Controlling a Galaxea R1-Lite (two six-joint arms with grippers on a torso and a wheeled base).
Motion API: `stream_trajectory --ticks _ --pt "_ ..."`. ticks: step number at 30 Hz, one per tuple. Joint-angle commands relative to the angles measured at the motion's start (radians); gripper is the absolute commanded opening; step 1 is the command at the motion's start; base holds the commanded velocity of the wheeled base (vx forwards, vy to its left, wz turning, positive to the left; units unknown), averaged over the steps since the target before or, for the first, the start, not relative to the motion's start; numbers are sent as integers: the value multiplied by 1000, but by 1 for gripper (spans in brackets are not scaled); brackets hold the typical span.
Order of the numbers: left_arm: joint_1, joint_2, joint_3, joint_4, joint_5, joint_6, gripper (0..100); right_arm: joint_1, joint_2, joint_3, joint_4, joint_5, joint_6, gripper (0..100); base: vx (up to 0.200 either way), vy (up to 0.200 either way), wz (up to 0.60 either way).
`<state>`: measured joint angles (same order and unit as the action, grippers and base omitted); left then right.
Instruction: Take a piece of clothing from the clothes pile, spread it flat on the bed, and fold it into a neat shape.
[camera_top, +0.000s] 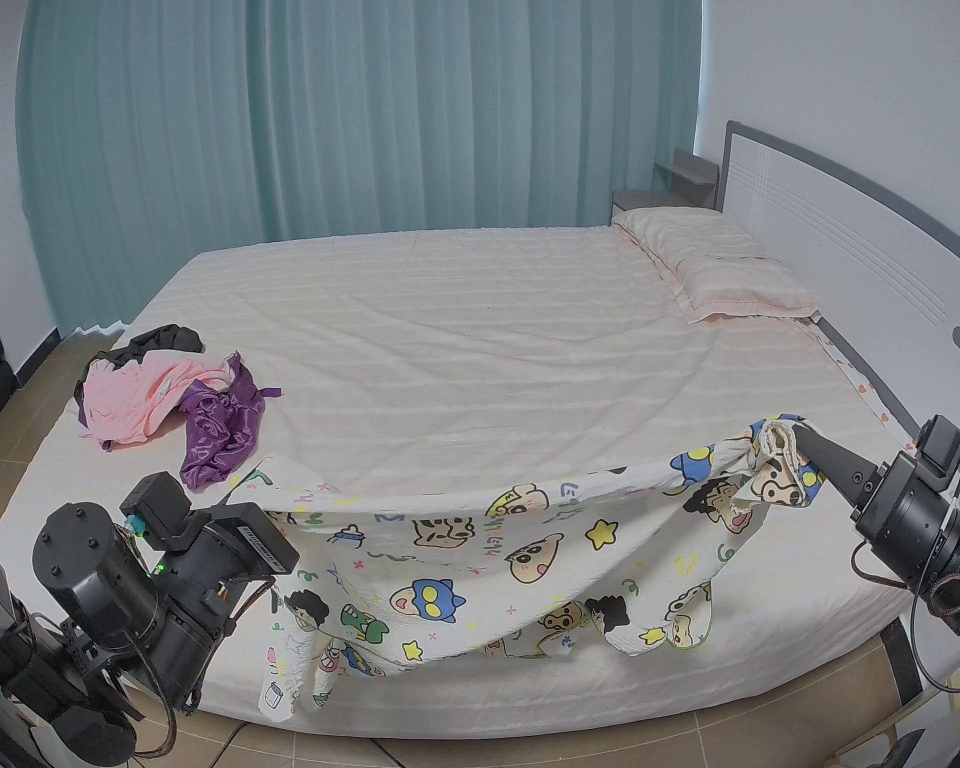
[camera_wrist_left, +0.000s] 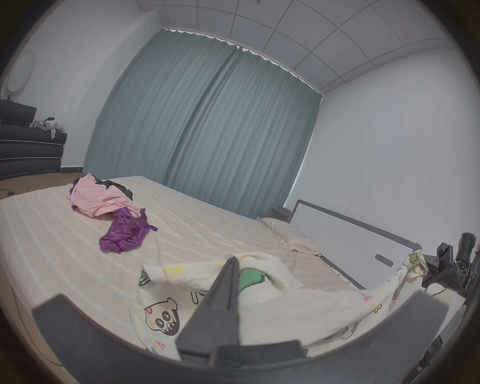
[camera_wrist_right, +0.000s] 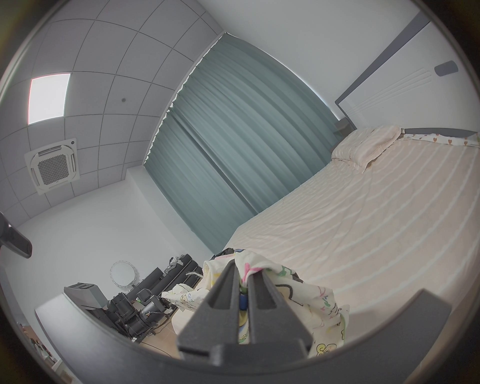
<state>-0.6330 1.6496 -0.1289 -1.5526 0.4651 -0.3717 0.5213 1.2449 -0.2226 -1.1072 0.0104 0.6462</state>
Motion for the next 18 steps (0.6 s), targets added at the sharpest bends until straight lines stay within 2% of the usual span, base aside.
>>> stream_trajectory --ticks 1,9,18 --pt "1 -1 -3 -18 3 -1 0 0 -2 0 0 0 1 0 0 0 0" --pt "3 -2 -3 -18 4 -1 0 0 -5 0 0 0 0 0 0 0 0" --pt "1 -25 -3 -18 1 5 0 0 -42 0 0 2 -2 0 -200 0 0"
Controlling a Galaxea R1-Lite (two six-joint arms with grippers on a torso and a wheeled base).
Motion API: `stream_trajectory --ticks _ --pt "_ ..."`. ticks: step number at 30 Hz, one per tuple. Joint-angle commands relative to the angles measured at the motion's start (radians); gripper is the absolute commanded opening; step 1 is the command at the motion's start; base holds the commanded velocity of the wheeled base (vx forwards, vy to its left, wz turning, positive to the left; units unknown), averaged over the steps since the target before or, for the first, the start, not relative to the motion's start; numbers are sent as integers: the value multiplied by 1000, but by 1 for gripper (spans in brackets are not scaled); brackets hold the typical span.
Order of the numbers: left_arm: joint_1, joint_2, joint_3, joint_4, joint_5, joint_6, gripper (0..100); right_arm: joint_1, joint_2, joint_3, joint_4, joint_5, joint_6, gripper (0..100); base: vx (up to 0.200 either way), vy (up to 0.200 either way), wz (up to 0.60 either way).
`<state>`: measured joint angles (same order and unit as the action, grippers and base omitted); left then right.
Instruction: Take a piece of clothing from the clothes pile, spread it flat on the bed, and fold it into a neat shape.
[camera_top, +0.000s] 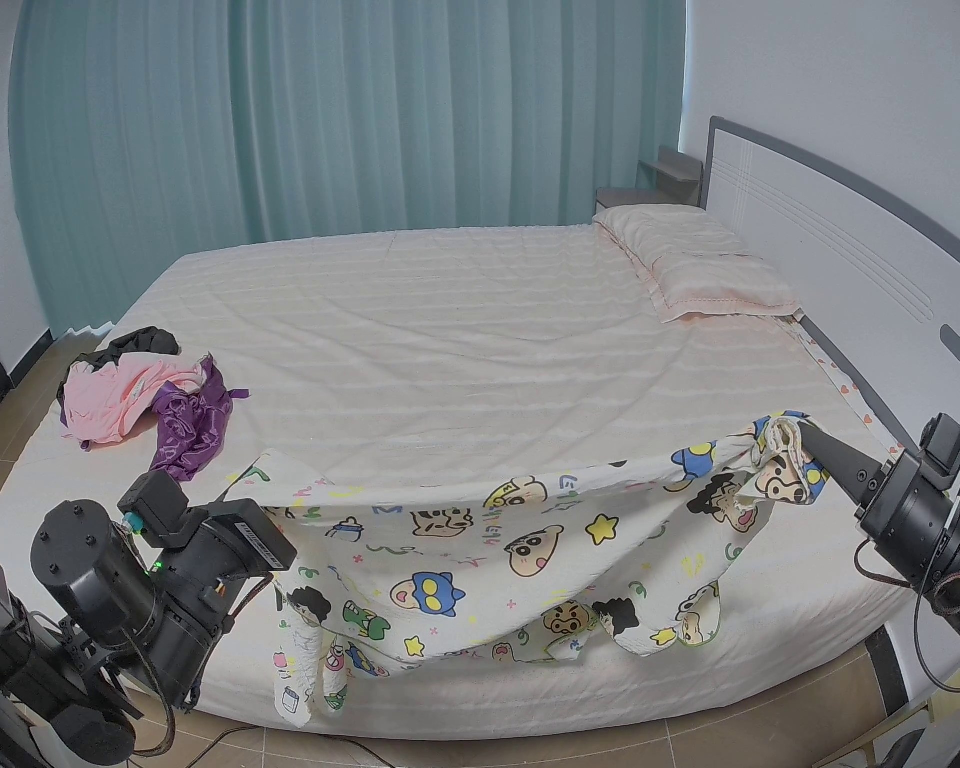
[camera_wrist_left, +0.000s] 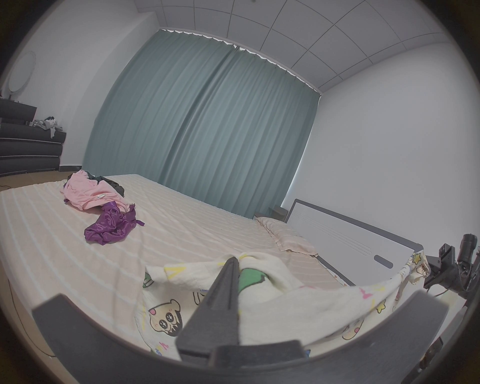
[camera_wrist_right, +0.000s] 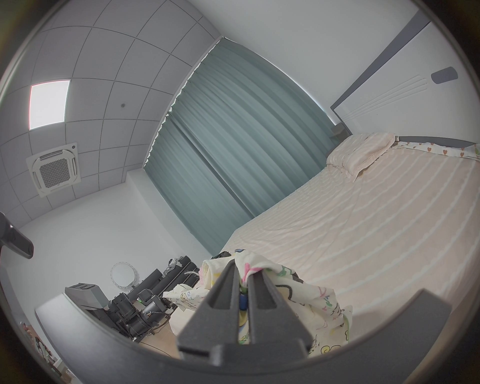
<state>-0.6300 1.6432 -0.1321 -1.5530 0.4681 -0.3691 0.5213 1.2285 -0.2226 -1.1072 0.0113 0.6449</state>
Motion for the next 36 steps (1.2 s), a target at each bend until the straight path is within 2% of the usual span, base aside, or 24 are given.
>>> stream_trajectory --ticks 1,5,9,14,19,29,32,36 --pt "-2 -26 0 -18 -2 6 0 0 -32 0 0 3 -1 0 -200 0 0" --pt "-2 -56 2 -18 -2 27 0 2 -55 0 0 4 -7 0 -200 0 0" --pt "0 -106 9 -18 0 96 0 8 -115 5 1 9 -62 0 -200 0 0" --pt "0 -201 16 -18 -2 167 0 5 -208 -12 3 38 -91 0 0 0 0" --pt "9 -246 9 -18 1 207 0 3 -236 -46 15 52 -159 0 0 0 0" --pt "15 -347 3 -18 -2 308 0 -1 -221 -127 26 67 -171 0 0 0 0" --pt "21 -353 11 -18 -2 357 0 -17 -215 -164 95 67 -189 0 0 0 0" --pt "46 -319 19 -9 0 351 0 -38 -211 -167 150 72 -192 0 0 0 0"
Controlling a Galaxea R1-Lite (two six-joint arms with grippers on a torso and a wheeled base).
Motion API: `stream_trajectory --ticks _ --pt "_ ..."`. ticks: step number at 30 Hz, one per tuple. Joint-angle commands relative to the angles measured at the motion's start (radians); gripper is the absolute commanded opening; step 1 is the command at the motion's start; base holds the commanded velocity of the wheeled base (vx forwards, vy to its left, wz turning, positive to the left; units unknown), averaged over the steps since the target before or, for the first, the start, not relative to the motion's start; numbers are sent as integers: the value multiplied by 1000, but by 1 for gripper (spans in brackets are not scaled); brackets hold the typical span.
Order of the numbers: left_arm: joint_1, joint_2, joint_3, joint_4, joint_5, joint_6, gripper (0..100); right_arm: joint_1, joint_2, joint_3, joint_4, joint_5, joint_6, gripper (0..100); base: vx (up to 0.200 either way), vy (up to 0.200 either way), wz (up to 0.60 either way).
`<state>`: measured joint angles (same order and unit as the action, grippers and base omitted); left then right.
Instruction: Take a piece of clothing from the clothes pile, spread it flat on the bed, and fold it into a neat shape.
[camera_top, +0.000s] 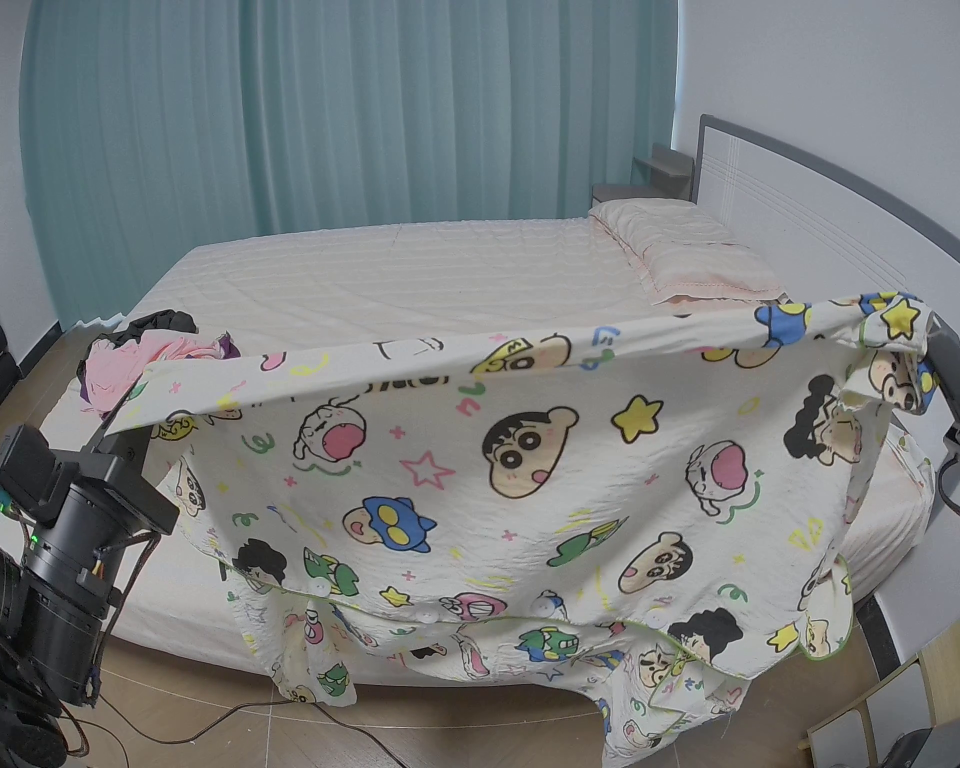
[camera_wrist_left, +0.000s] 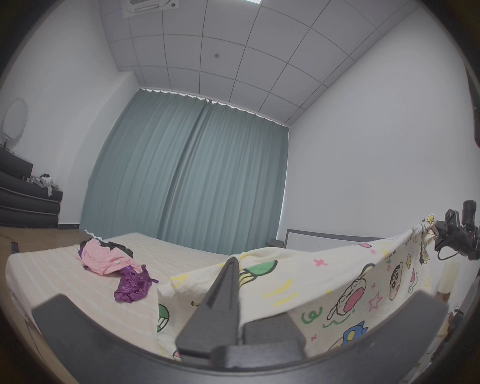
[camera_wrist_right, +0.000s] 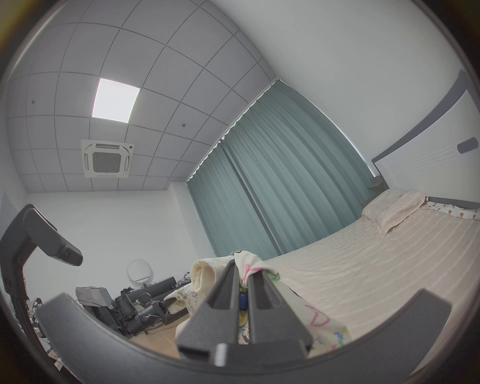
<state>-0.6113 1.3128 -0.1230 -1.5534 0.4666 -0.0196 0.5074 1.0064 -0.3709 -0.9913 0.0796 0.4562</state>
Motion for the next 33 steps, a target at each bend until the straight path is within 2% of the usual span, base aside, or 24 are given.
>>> stream_trajectory --ticks 1,5,11,17,21,27,33 --pt "48 26 8 -4 1 1 0 -24 17 -19 39 3 -4 0 0 0 0" --pt "111 123 8 3 -2 -2 0 -73 60 -36 40 3 -4 0 0 0 0" --pt "116 217 3 4 -2 -85 0 -141 144 -68 40 8 -4 0 0 0 0" --pt "110 270 8 4 -3 -195 0 -167 204 -66 37 9 -2 0 0 0 0" --pt "110 283 9 4 -8 -227 0 -182 242 -63 33 8 -2 0 0 0 0" --pt "111 304 -3 4 -11 -230 0 -211 279 -68 31 9 -4 0 200 0 0" --pt "128 391 -87 6 -13 -227 0 -251 340 -111 29 12 -7 0 200 0 0"
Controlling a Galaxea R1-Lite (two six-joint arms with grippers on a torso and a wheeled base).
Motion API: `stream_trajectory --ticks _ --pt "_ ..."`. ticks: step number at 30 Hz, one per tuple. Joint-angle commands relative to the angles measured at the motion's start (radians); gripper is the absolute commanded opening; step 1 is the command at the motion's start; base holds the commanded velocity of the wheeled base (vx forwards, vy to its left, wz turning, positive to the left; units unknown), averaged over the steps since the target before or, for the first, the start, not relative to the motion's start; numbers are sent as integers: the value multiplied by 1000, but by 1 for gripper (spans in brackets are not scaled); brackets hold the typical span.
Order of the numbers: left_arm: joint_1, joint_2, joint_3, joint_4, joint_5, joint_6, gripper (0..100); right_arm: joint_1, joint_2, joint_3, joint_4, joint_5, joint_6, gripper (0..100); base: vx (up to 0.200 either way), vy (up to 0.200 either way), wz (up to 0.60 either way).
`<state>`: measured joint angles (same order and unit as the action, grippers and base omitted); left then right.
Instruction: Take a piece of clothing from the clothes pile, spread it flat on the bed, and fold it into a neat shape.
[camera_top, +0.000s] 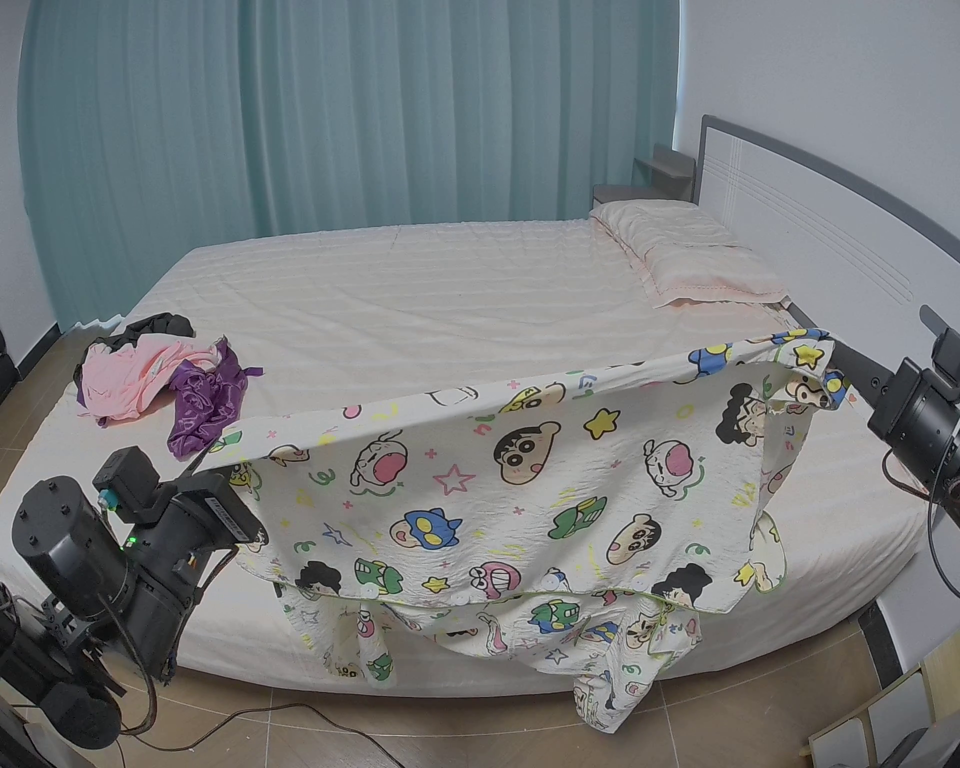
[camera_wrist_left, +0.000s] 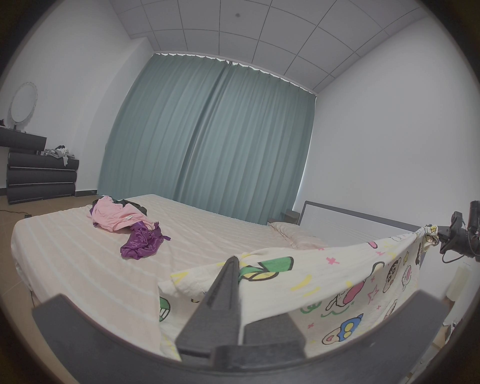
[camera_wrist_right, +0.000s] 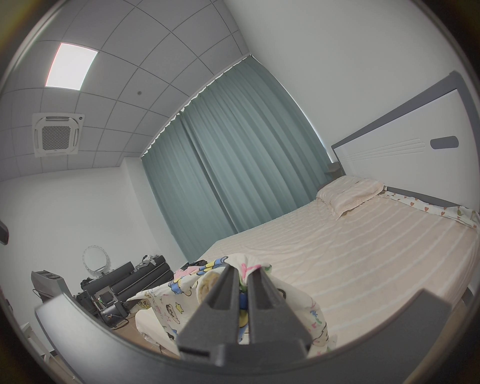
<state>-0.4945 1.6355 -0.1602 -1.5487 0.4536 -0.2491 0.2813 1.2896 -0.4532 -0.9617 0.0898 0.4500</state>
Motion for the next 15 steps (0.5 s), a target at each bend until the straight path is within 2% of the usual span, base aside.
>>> stream_trajectory --ticks 1,7,8,11,15 --pt "25 92 -81 2 0 5 0 -36 74 -48 0 2 -1 0 200 0 0" --pt "63 147 -185 65 -1 13 0 -71 148 -107 0 27 -1 0 200 0 0" --pt "77 162 -255 148 -3 13 0 -85 191 -134 0 38 -2 0 200 0 0" --pt "86 176 -318 210 -10 13 0 -100 232 -163 -2 38 -1 0 200 0 0" --pt "117 245 -438 338 -61 11 0 -132 363 -217 -63 44 3 0 200 0 0"
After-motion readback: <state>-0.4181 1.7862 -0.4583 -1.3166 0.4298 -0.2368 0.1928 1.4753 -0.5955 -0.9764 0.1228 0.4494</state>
